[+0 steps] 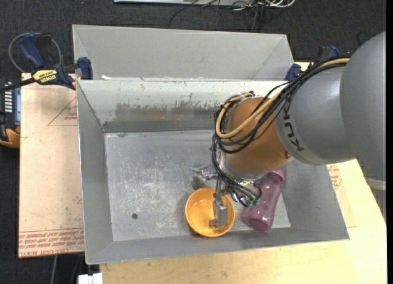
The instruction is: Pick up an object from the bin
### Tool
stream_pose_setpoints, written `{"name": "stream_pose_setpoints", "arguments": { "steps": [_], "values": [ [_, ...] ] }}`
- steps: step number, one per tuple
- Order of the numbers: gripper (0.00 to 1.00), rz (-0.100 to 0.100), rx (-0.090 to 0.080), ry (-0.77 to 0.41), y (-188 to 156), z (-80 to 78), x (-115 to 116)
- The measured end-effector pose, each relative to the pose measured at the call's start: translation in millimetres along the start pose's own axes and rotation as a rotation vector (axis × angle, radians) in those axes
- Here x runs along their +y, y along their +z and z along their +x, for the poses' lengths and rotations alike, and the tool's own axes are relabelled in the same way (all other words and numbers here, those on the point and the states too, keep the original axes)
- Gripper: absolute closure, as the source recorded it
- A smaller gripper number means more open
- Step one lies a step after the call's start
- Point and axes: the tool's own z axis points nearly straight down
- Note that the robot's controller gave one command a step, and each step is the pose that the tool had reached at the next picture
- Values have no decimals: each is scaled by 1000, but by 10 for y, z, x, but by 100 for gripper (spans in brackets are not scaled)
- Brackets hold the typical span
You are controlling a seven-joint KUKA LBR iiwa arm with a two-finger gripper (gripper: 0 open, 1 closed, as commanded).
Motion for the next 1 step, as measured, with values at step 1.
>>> {"name": "stream_pose_setpoints", "arguments": {
  "steps": [1],
  "values": [
    [0, 2, -3, 197, -2, -29, 14]
  ]
}}
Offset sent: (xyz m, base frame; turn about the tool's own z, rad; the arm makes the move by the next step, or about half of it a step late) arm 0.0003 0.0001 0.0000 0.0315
